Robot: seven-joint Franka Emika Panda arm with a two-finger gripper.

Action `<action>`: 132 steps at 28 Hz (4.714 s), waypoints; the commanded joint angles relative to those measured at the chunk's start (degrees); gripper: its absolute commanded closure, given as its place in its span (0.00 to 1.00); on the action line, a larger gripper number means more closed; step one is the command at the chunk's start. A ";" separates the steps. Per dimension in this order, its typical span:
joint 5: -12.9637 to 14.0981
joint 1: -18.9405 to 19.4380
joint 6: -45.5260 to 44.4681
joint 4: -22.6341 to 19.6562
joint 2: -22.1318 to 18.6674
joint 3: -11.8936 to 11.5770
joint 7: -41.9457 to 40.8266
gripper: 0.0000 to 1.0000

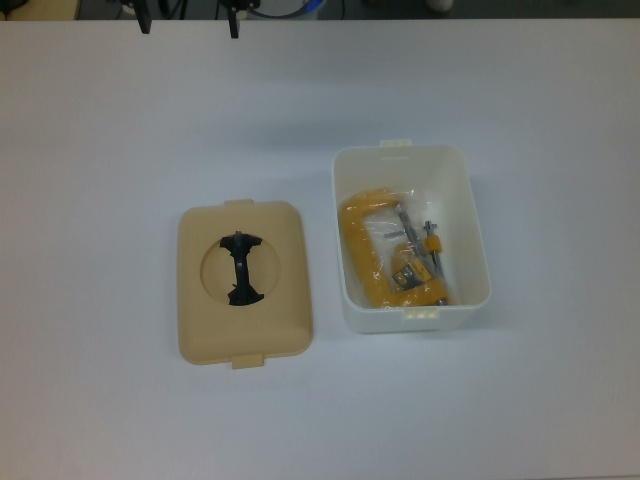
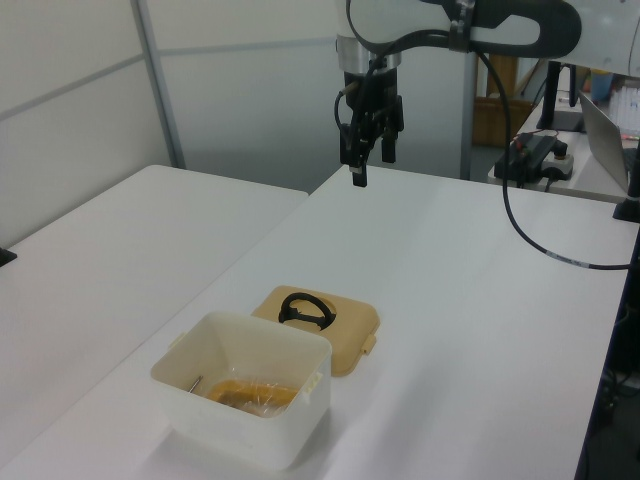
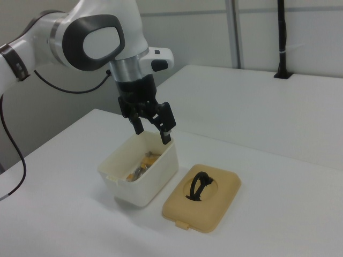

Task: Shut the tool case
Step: 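Move the gripper down over the beige lid's black handle, then lower the gripper and close it on the black handle, then lift the beige lid and carry it over the white box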

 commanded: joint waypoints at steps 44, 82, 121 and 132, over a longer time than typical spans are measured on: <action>-2.36 2.38 26.19 -6.81 15.86 -0.19 3.55 0.00; -5.09 3.70 34.81 -6.10 25.37 -0.10 14.64 0.22; -1.05 2.38 25.07 -2.68 20.36 -1.06 7.62 1.00; 4.31 2.56 14.96 0.58 13.42 -4.14 2.16 1.00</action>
